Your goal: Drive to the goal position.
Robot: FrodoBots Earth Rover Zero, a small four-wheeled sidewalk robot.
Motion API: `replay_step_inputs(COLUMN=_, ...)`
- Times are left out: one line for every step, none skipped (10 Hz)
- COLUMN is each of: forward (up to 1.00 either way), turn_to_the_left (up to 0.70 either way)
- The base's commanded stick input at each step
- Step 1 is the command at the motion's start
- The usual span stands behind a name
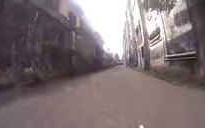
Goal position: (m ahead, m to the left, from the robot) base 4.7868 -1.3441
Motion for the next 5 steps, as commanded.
replay_step_inputs(forward=0.70, turn_to_the_left=0.00)
replay_step_inputs(forward=0.70, turn_to_the_left=0.00)
replay_step_inputs(forward=0.70, turn_to_the_left=0.00)
replay_step_inputs(forward=0.70, turn_to_the_left=0.00)
replay_step_inputs(forward=0.70, turn_to_the_left=0.00)
